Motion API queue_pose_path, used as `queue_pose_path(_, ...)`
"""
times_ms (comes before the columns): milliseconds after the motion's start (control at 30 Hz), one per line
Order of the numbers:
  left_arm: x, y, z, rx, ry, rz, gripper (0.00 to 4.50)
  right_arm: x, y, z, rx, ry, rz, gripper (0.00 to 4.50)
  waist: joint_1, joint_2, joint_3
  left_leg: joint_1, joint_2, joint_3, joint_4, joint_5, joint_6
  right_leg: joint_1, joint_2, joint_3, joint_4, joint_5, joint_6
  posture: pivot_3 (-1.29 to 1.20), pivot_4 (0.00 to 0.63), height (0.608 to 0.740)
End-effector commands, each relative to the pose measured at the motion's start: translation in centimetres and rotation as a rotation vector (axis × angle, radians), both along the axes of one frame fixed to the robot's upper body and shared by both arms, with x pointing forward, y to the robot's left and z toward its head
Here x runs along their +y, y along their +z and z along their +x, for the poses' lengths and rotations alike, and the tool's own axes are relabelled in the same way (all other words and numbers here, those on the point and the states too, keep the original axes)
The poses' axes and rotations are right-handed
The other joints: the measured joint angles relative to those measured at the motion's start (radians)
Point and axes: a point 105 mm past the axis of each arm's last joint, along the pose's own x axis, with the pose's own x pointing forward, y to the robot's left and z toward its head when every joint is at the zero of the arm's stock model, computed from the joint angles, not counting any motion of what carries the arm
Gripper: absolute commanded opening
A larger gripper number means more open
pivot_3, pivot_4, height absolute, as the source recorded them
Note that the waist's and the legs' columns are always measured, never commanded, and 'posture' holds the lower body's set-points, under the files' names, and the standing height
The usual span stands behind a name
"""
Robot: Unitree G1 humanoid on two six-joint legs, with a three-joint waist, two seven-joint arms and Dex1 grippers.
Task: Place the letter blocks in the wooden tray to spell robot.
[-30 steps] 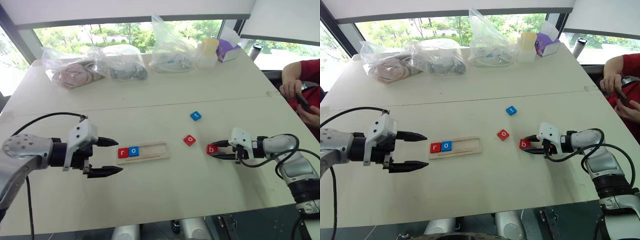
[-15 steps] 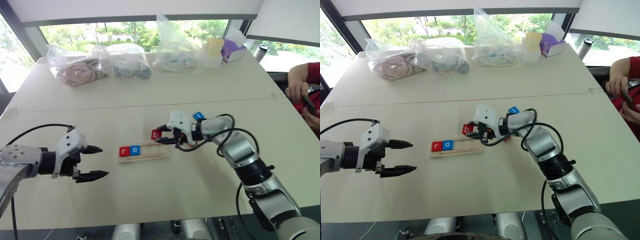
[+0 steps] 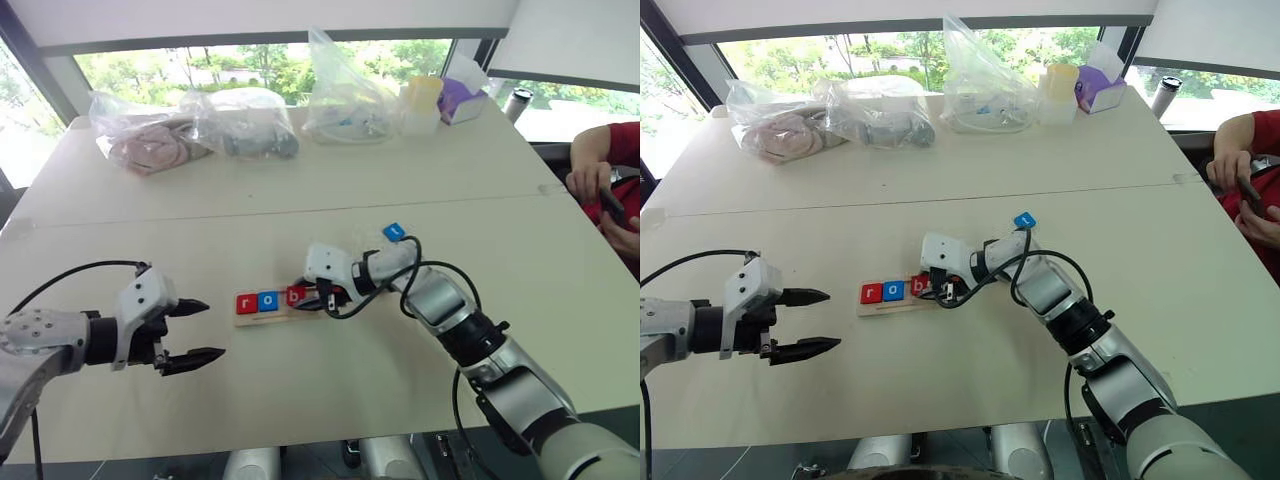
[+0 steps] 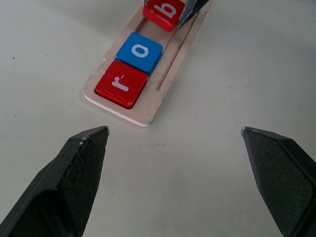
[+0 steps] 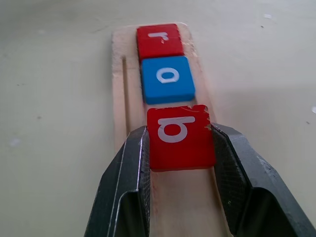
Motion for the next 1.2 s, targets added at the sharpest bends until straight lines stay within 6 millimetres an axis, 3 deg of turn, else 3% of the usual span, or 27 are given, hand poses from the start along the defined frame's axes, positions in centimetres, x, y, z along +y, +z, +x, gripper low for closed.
queue_pose_path(33, -0.2, 0.6, 0.0, -0.033, 0.000, -0.005, 4.50, 1.0, 1.0, 0.0, -0.046, 0.035, 0.015, 1.17, 0.000, 0.000, 0.000, 0.000, 0.000, 0.000, 0.000, 0.000, 0.000, 0.000, 0.000, 0.000, 0.000, 0.000, 0.000, 0.00, 0.150, 0.740)
queue_pose_path(400, -0.5, 0.6, 0.5, -0.047, -0.005, -0.006, 4.50, 1.4, 0.5, 0.6, -0.063, 0.033, 0.004, 1.17, 0.000, 0.000, 0.000, 0.000, 0.000, 0.000, 0.000, 0.000, 0.000, 0.000, 0.000, 0.000, 0.000, 0.000, 0.000, 0.00, 0.150, 0.740)
queue_pose_path(600, -0.5, 0.5, 0.6, -0.054, -0.002, -0.003, 4.50, 1.8, 0.6, 0.3, -0.055, 0.034, 0.024, 4.28, 0.000, 0.000, 0.000, 0.000, 0.000, 0.000, 0.000, 0.000, 0.000, 0.000, 0.000, 0.000, 0.000, 0.000, 0.000, 0.00, 0.150, 0.740)
queue_pose_path(633, -0.4, 0.5, 0.6, -0.056, -0.001, -0.001, 4.50, 1.9, 0.9, 0.4, -0.059, 0.033, 0.037, 4.45, 0.000, 0.000, 0.000, 0.000, 0.000, 0.000, 0.000, 0.000, 0.000, 0.000, 0.000, 0.000, 0.000, 0.000, 0.000, 0.00, 0.150, 0.740)
queue_pose_path(900, -0.3, 0.2, 0.9, -0.069, 0.004, 0.013, 4.50, 1.9, 2.7, 0.8, -0.039, 0.008, 0.120, 4.45, 0.001, 0.000, 0.000, 0.000, 0.000, 0.000, 0.000, 0.000, 0.000, 0.000, 0.000, 0.000, 0.000, 0.000, 0.000, 0.00, 0.150, 0.740)
queue_pose_path(1200, -0.4, 0.0, 1.1, -0.080, -0.001, 0.022, 4.50, 1.0, 0.2, -0.3, 0.055, 0.012, 0.059, 4.45, 0.001, 0.000, 0.000, 0.000, 0.000, 0.000, 0.000, 0.000, 0.000, 0.000, 0.000, 0.000, 0.000, 0.000, 0.000, 0.00, 0.150, 0.740)
